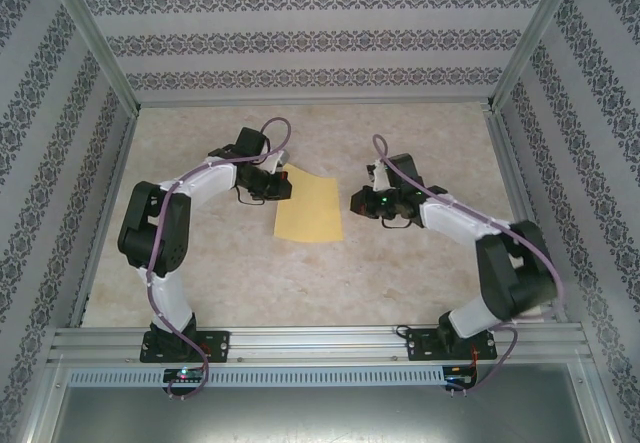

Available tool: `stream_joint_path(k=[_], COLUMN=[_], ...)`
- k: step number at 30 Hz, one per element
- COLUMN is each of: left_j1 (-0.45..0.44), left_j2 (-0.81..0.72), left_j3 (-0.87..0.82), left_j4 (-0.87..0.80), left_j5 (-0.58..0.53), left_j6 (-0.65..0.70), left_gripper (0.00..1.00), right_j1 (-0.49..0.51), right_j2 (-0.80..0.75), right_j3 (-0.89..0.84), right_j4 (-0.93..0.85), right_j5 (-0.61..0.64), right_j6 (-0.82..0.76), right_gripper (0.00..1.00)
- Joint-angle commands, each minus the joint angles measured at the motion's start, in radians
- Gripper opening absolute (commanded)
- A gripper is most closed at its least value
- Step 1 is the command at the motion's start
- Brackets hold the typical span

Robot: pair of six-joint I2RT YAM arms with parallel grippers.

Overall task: Fold a paper plane with a square sheet of paper (fold left side to right side)
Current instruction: Place a square sheet of paper at the center of the table, then hold the square sheet of paper at the center of the table.

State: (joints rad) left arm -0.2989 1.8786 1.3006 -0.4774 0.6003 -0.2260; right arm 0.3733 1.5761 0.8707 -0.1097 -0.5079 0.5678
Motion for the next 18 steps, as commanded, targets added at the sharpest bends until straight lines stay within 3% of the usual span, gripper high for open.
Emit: stream_joint_path(k=[1,10,13,18], left_j1=[0.014,0.013,0.013,0.012], left_j2=[0.027,0.03,0.019,0.001], left_j3=[0.032,0.041,0.04,0.017], left_j4=[-0.061,-0.05,-0.022,0.09], left_j5=[-0.006,0.038,0.093,0.236], left_j6=[0.047,0.024,-0.013,-0.137], left_gripper=[0.0,0.06,0.24,0.35], right_j1=[0.028,0.073,0.081,0.083], right_j2=[0.099,0.334,0.37,0.391], right_j3=[0.072,0.213,0.225,0.201], right_j4=[0.064,-0.008,-0.045,-0.05], right_j5=[0.028,0.096,0.119,0.128], right_j6=[0.027,0.013,0.003,0.005], right_gripper=[0.0,0.0,0.0,0.0])
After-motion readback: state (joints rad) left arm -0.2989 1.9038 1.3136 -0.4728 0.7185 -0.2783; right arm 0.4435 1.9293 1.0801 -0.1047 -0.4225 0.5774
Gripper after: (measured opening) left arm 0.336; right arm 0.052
